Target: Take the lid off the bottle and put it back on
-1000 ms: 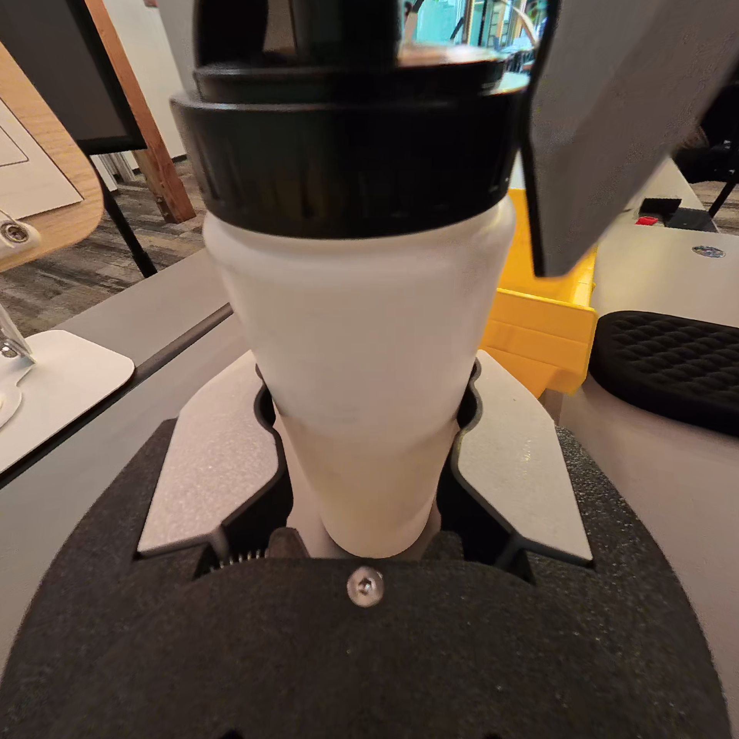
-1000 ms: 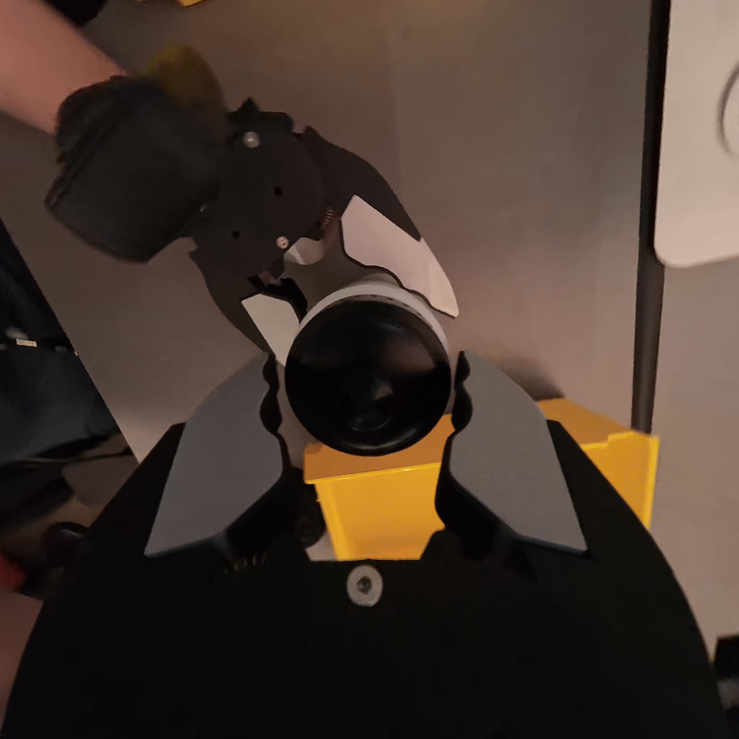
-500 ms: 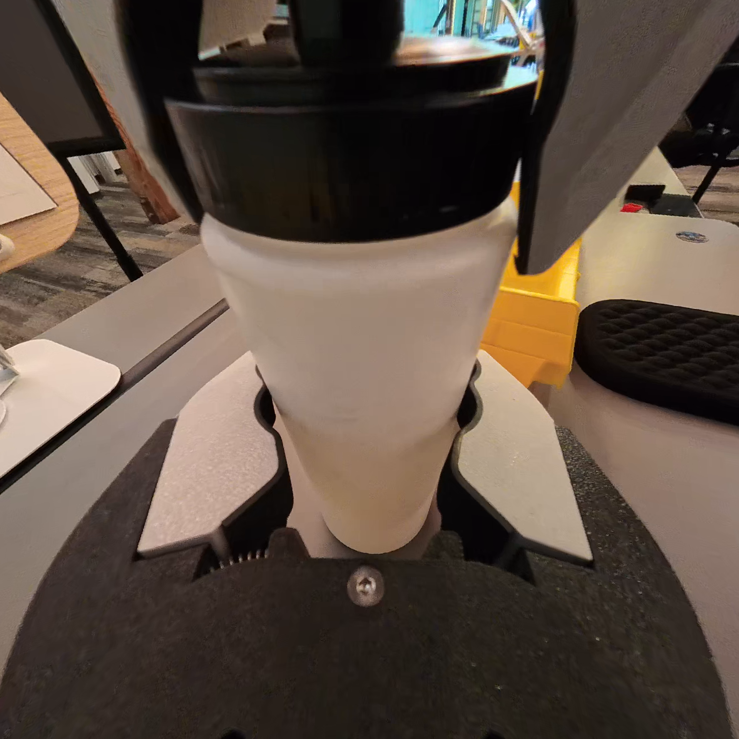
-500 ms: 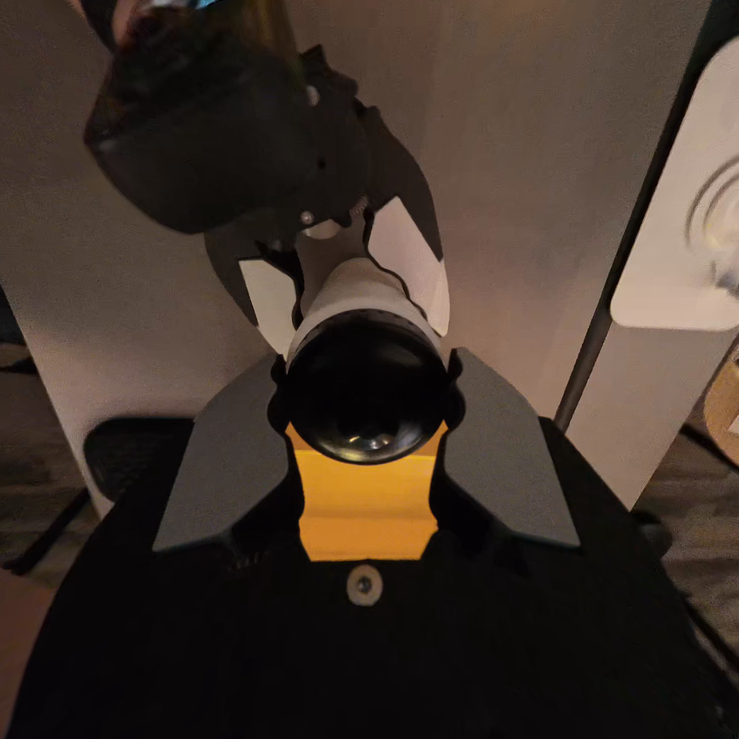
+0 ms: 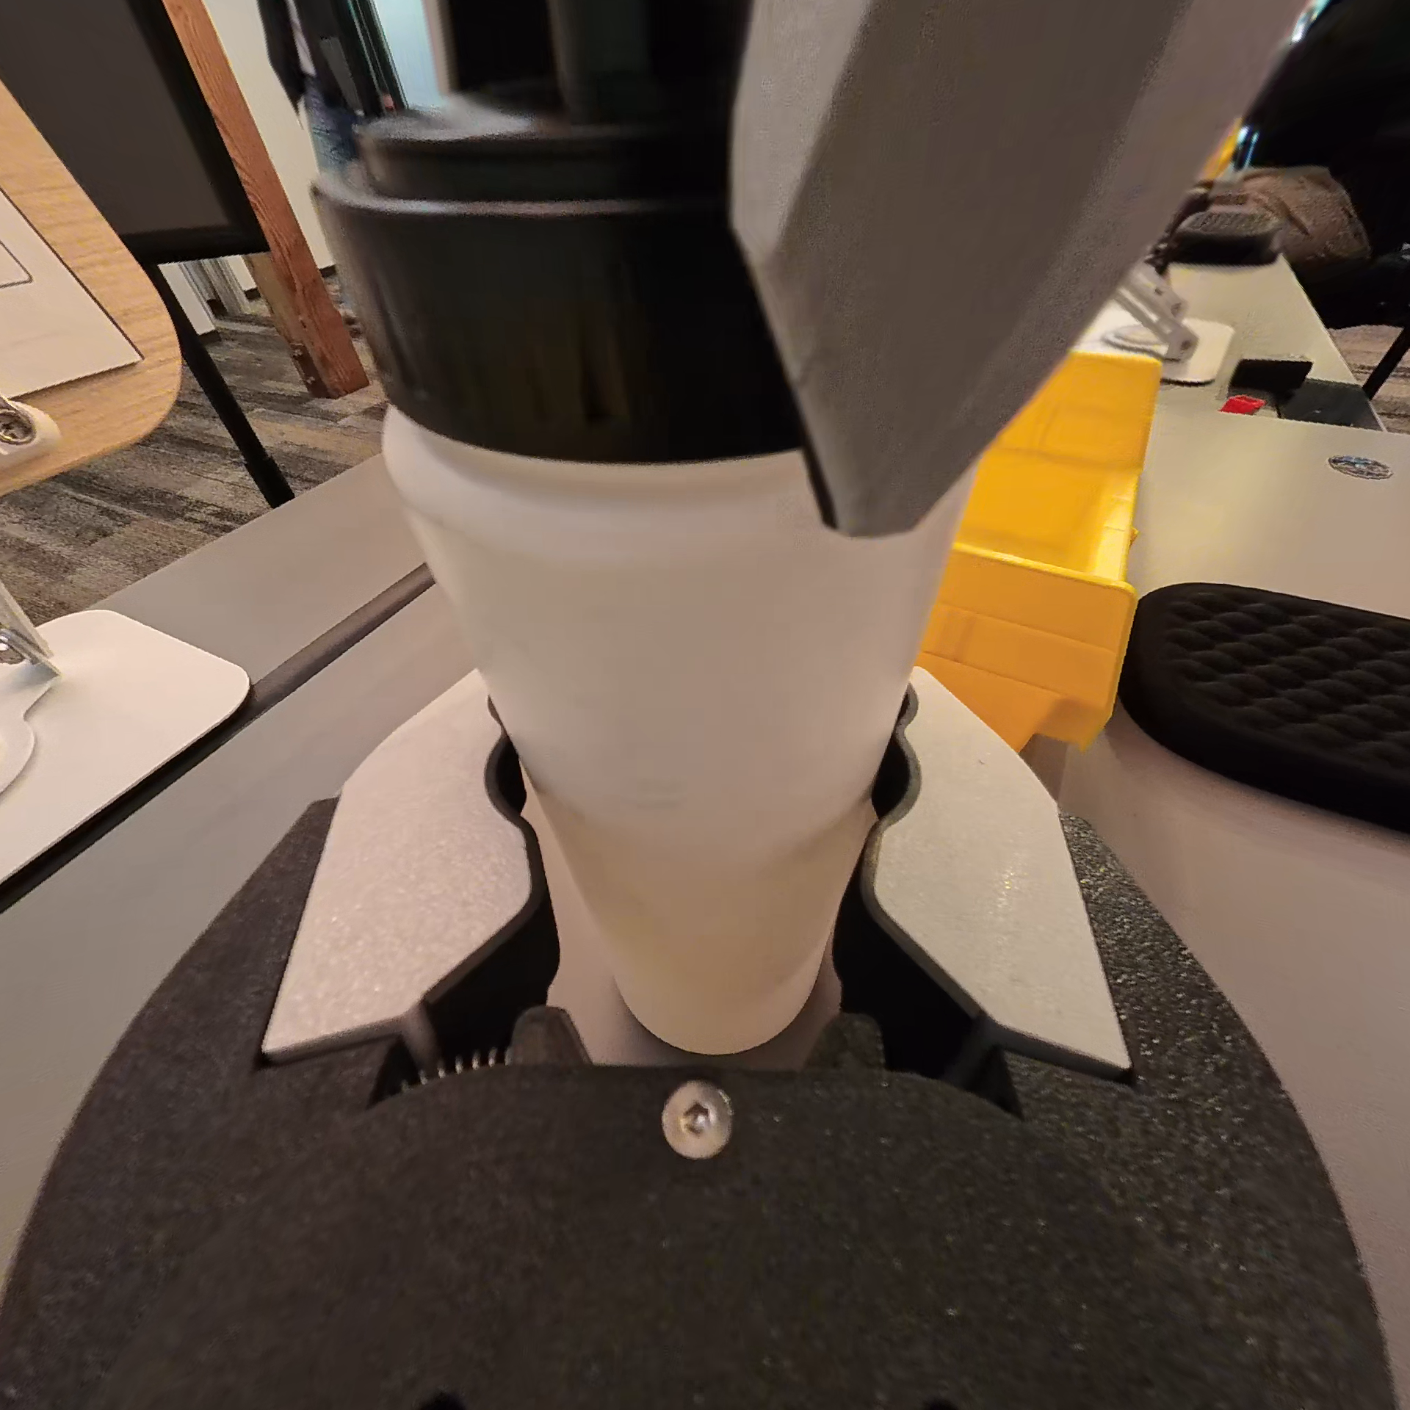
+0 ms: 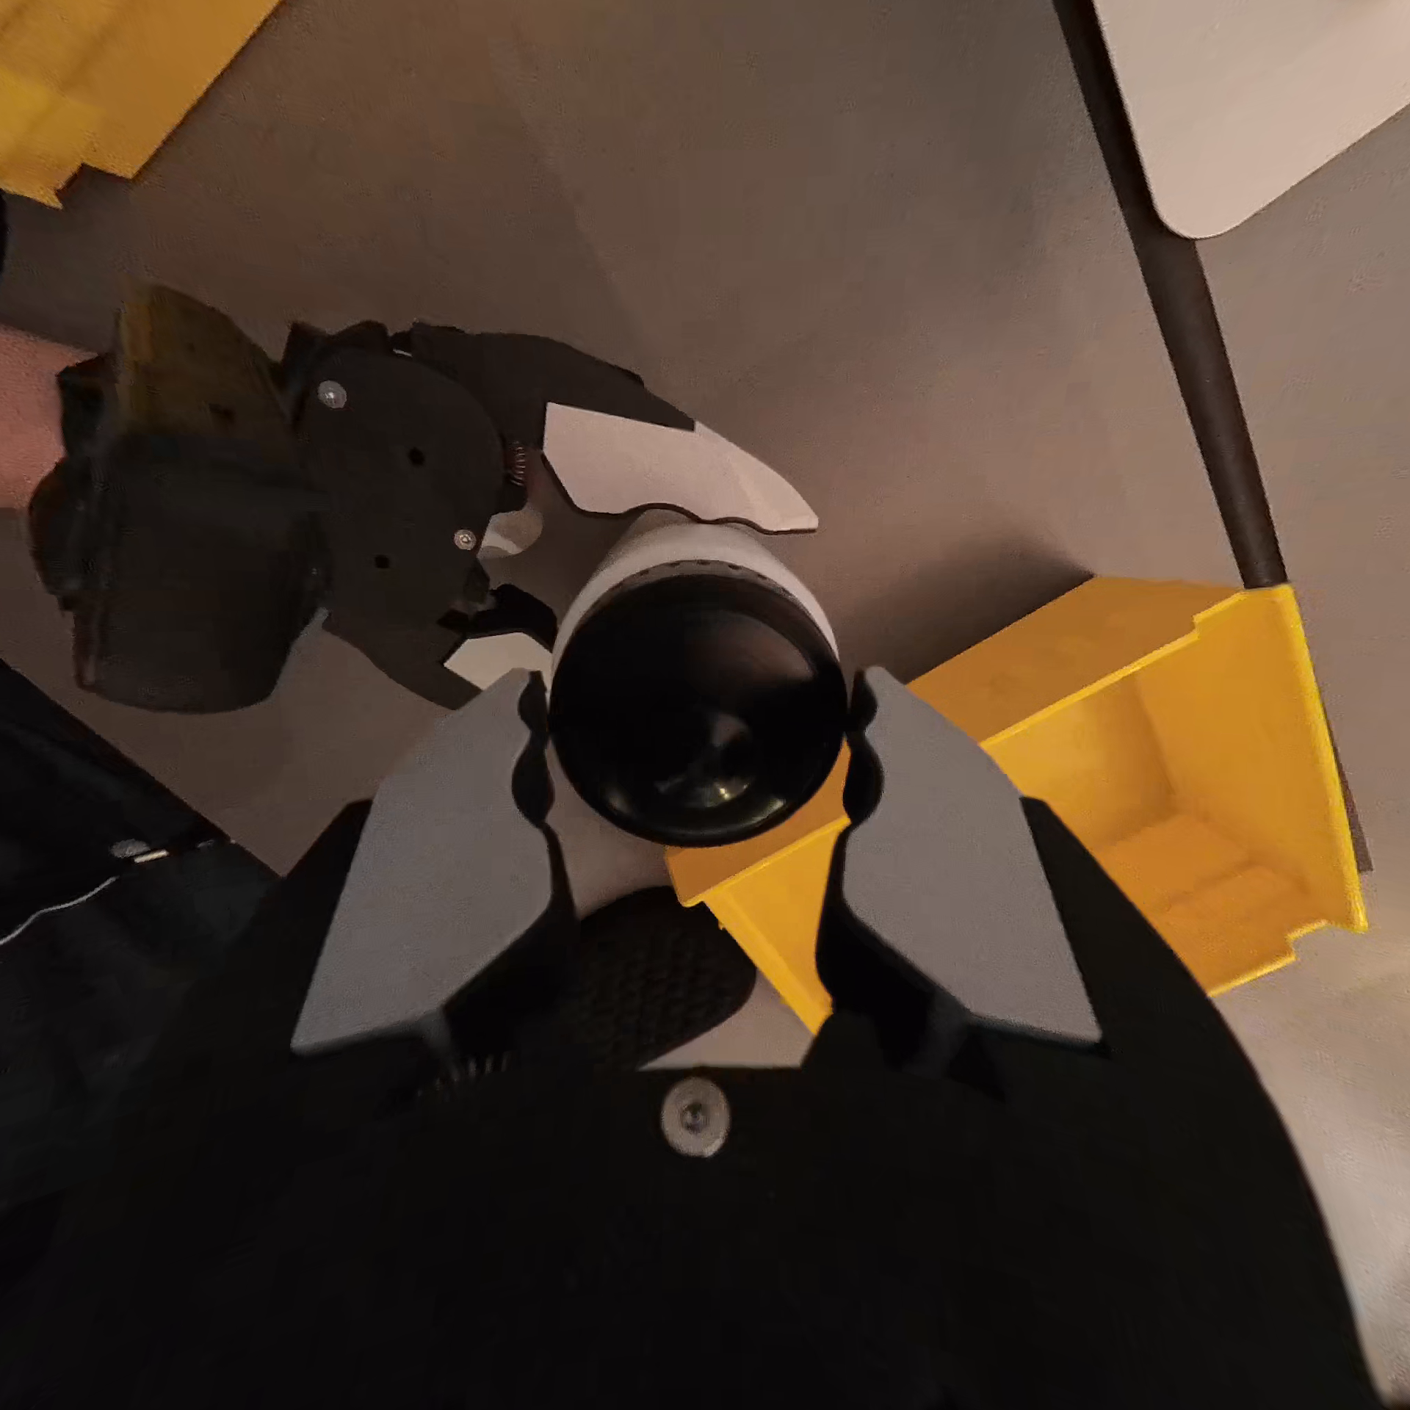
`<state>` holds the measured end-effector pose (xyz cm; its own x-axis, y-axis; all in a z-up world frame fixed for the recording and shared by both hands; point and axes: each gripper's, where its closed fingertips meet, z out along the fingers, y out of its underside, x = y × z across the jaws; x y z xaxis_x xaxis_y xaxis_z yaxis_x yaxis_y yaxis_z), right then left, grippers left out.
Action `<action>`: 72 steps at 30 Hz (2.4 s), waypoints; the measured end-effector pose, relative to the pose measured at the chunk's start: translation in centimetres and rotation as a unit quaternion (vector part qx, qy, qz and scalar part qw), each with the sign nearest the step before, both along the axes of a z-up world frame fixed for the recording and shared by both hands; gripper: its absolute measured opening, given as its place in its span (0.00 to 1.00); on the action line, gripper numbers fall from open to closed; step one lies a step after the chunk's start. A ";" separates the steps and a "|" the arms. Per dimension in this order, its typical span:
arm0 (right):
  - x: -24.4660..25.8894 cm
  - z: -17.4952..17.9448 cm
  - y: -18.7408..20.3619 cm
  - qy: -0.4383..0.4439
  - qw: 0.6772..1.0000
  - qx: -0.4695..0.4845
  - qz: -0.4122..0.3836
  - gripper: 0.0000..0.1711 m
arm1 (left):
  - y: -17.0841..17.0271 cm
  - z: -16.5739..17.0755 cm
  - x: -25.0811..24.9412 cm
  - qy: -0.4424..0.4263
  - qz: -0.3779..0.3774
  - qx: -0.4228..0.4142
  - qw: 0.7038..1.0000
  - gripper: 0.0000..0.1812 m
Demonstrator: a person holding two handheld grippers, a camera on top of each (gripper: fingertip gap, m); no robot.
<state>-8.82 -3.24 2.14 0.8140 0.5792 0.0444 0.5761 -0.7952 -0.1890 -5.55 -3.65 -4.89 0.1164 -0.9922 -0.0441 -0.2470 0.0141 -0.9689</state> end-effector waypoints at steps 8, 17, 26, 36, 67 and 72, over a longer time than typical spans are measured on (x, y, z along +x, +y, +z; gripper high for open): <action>-0.2 0.1 -0.8 -0.041 0.948 0.004 0.314 0.45 | -0.4 0.0 0.1 0.003 -0.017 0.012 1.000 0.50; -0.1 0.5 0.4 -0.010 0.996 0.010 0.086 0.50 | 0.1 0.0 -0.1 0.007 -0.002 -0.001 1.000 0.51; 0.2 0.2 -0.4 -0.044 0.994 -0.040 0.093 0.44 | 0.0 0.0 0.0 0.009 -0.004 0.002 1.000 0.51; -0.3 0.4 0.2 -0.040 0.986 -0.001 0.160 0.45 | 0.2 -0.1 -0.1 0.010 -0.003 -0.002 1.000 0.51; 0.2 -0.4 -0.1 -0.028 0.999 -0.035 -0.010 0.45 | 0.4 -0.1 -0.2 0.014 0.004 -0.004 1.000 0.51; 0.3 -0.4 -0.1 -0.046 0.975 -0.041 0.213 0.46 | 0.3 -0.1 -0.1 0.013 -0.003 -0.005 1.000 0.51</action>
